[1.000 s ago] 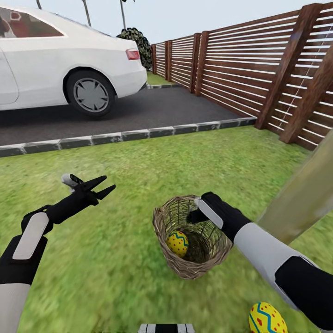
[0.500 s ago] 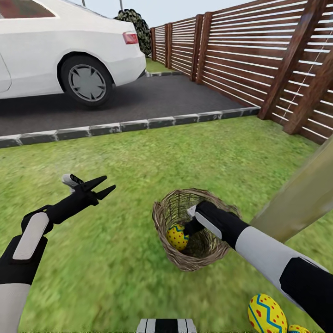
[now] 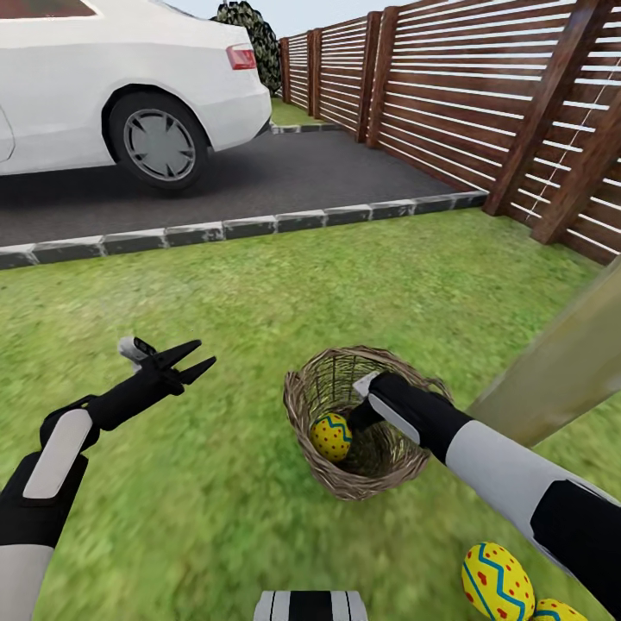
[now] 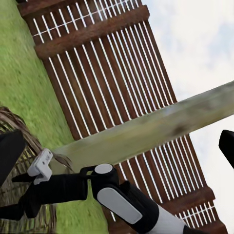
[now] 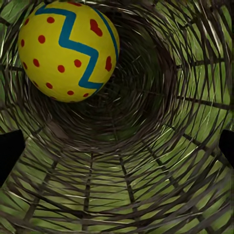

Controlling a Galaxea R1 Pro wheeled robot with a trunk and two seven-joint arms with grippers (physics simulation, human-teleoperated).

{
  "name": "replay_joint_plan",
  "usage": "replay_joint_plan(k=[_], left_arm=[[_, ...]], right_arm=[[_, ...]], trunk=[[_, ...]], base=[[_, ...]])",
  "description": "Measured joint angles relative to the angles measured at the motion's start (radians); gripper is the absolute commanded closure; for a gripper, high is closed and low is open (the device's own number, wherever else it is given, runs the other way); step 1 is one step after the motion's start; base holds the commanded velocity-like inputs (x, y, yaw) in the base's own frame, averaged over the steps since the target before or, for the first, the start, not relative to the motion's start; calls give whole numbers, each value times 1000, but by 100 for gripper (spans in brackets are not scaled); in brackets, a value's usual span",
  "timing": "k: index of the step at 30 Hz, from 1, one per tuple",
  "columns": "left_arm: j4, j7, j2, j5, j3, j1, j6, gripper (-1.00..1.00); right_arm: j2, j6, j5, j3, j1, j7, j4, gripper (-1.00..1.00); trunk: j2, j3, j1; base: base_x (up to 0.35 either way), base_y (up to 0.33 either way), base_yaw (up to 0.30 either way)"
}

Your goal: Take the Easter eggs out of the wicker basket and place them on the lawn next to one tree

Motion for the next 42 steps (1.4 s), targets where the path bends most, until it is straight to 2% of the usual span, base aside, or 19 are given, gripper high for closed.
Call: replay_joint_plan(k=[18, 19, 21, 42], left_arm=[[-3, 0, -1, 0, 0, 2, 0, -100], [-3, 0, -1, 0, 0, 2, 0, -100], [-3, 0, -1, 0, 0, 2, 0, -100], [-4, 0, -2, 0, 0, 2, 0, -100]], right_arm=[[-1, -101, 4, 5, 2, -1, -8, -100], [-1, -304, 5, 4, 2, 1, -8, -100], [-1, -342, 4, 5, 3, 5, -8, -100], [-1, -362, 6, 7, 3, 6, -14, -100]], trunk=[[-4, -70, 8], [-4, -73, 9], [-5, -81, 10], [-10, -162, 19]], base=[[0, 0, 0], [0, 0, 0], [0, 0, 0], [0, 0, 0]])
